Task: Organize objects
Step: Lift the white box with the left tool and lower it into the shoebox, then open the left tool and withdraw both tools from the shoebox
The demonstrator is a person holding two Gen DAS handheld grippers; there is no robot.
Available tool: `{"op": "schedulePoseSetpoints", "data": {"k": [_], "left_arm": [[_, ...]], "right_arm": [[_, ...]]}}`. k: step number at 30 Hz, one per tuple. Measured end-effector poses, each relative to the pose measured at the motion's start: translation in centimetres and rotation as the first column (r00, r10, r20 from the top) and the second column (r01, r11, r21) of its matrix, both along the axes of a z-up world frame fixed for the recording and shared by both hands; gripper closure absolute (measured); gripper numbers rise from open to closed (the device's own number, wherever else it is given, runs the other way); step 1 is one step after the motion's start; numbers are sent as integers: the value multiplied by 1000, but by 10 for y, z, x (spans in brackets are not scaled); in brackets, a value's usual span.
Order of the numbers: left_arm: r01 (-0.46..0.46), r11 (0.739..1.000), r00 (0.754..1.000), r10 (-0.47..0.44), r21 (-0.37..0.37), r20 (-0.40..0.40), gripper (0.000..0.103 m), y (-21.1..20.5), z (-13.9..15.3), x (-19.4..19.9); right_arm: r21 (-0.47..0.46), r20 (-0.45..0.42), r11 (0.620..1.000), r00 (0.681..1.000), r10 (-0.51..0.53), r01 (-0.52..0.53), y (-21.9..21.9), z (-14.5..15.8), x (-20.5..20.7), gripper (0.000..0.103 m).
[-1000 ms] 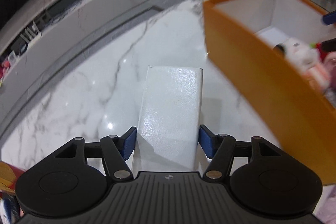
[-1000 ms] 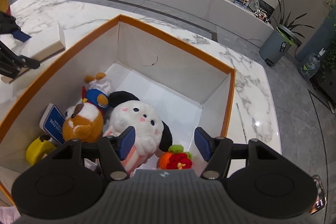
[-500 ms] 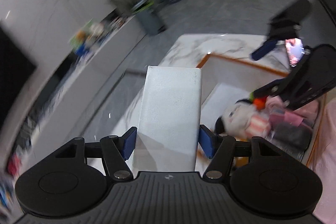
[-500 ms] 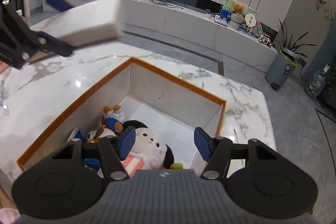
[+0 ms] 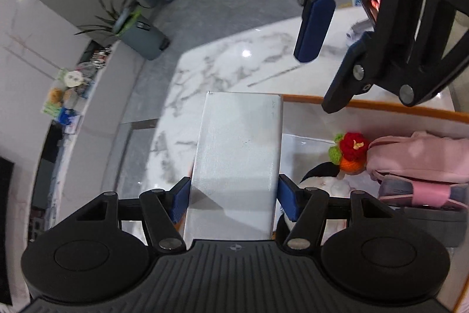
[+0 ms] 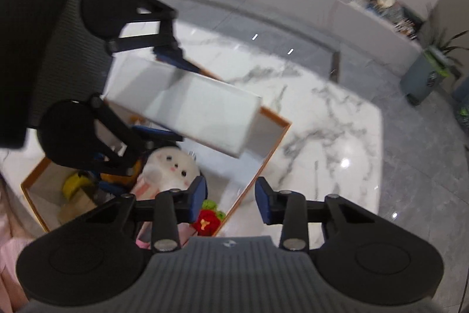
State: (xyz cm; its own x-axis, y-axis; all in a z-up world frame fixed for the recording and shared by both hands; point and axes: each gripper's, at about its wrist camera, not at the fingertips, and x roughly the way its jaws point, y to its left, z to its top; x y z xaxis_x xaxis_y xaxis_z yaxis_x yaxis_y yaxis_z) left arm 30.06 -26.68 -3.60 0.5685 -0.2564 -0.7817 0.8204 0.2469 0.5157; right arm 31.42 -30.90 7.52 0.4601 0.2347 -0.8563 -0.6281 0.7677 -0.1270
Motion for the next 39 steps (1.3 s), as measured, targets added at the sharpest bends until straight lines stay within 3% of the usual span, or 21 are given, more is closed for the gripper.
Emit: {"op": "schedulePoseSetpoints", "data": {"k": [6, 14, 22, 26, 39], "left_arm": [[22, 999, 998, -20, 30, -61, 30, -1, -33, 20], [13, 999, 997, -9, 48, -79, 30, 0, -59, 37], [8, 1000, 992, -5, 23, -125, 30, -1, -62, 54], [32, 998, 984, -23, 46, -176, 30, -1, -61, 62], [95, 991, 991, -85, 96, -103, 26, -4, -60, 45]], "right_arm": [[-70, -66, 996, 997, 49, -54, 9, -26, 21, 67], [-64, -82, 996, 995, 51, -56, 8, -37, 32, 65], [-70, -86, 997, 996, 10, -16, 10, -49, 40, 64], [-72, -83, 997, 997, 1, -7, 12, -50, 43, 64], [-72, -82, 997, 997, -6, 0, 14, -46, 42, 58]]}}
